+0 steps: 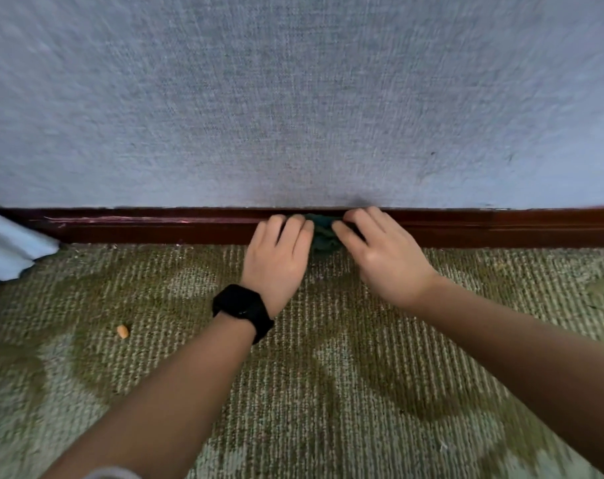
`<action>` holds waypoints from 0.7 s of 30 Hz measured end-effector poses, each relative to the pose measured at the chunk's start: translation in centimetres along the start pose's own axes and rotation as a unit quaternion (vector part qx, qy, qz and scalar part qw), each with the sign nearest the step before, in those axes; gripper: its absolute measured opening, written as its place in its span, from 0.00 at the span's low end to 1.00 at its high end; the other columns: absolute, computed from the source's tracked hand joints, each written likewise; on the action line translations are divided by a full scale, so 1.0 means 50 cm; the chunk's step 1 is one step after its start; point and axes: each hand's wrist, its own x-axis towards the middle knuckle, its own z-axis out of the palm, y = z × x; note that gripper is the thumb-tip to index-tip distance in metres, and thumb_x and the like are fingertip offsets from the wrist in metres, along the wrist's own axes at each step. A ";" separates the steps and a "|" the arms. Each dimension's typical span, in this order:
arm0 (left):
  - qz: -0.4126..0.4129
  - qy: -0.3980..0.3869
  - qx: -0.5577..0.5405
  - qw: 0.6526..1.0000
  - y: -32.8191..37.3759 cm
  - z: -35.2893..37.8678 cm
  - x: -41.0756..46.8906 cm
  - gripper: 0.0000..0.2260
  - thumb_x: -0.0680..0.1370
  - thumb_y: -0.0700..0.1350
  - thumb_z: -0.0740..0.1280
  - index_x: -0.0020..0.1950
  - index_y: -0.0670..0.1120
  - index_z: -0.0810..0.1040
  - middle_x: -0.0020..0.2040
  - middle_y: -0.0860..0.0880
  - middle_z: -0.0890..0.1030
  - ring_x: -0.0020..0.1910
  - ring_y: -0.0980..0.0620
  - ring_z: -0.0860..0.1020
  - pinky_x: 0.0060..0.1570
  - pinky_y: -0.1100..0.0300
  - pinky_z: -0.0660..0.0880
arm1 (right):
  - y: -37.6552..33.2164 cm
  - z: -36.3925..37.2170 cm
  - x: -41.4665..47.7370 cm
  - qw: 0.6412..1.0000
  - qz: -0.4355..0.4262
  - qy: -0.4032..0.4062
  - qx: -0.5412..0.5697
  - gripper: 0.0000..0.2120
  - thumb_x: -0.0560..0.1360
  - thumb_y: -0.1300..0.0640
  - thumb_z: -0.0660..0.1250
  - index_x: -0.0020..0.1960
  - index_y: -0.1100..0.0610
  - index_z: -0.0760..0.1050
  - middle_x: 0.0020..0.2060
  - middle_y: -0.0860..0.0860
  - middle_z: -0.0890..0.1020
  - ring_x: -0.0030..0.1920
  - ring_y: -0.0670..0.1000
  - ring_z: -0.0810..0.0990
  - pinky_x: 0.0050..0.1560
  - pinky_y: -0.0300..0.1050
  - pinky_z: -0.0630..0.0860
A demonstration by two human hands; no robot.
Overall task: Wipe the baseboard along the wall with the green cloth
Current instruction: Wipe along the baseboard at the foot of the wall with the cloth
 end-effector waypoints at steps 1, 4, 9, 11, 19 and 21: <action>0.007 0.002 -0.004 1.000 0.007 0.001 0.008 0.14 0.72 0.35 0.58 0.47 0.35 0.82 0.44 0.39 0.83 0.41 0.42 0.80 0.38 0.56 0.76 | 0.002 -0.004 -0.005 1.000 0.010 -0.010 -0.010 0.20 0.63 0.69 0.58 0.52 0.73 0.76 0.43 0.67 0.80 0.43 0.65 0.80 0.46 0.55 0.79; 0.054 0.013 -0.001 0.998 0.005 -0.001 0.022 0.12 0.74 0.34 0.60 0.47 0.37 0.83 0.44 0.41 0.83 0.38 0.43 0.81 0.37 0.57 0.76 | 0.002 -0.006 -0.007 0.999 0.027 -0.031 -0.028 0.20 0.64 0.69 0.56 0.54 0.75 0.75 0.45 0.68 0.79 0.45 0.66 0.79 0.48 0.58 0.78; 0.109 0.026 0.060 0.992 -0.079 -0.014 -0.009 0.13 0.74 0.35 0.58 0.47 0.38 0.82 0.45 0.41 0.83 0.44 0.42 0.76 0.45 0.53 0.69 | -0.045 0.022 0.035 1.000 -0.019 -0.001 -0.013 0.19 0.70 0.67 0.52 0.53 0.72 0.77 0.45 0.64 0.81 0.44 0.63 0.80 0.45 0.53 0.79; 0.112 0.011 0.067 0.991 -0.117 -0.021 -0.035 0.12 0.74 0.35 0.59 0.48 0.37 0.82 0.46 0.39 0.83 0.45 0.41 0.74 0.45 0.51 0.71 | -0.068 0.037 0.057 0.999 -0.048 0.012 -0.004 0.18 0.70 0.67 0.54 0.53 0.71 0.78 0.46 0.63 0.82 0.43 0.62 0.80 0.44 0.51 0.79; 0.038 0.014 0.029 0.999 -0.102 -0.009 -0.039 0.12 0.74 0.33 0.58 0.46 0.32 0.81 0.44 0.35 0.82 0.47 0.41 0.69 0.39 0.52 0.77 | -0.054 0.036 0.062 0.997 -0.070 0.015 0.021 0.18 0.66 0.67 0.58 0.52 0.70 0.78 0.44 0.63 0.81 0.44 0.61 0.80 0.45 0.48 0.78; 0.053 0.026 0.016 0.998 -0.080 0.001 -0.025 0.11 0.74 0.33 0.59 0.45 0.33 0.81 0.44 0.36 0.82 0.46 0.41 0.69 0.38 0.52 0.78 | -0.033 0.027 0.045 0.998 -0.056 0.006 0.020 0.18 0.66 0.67 0.58 0.52 0.71 0.78 0.44 0.64 0.81 0.43 0.61 0.80 0.44 0.48 0.77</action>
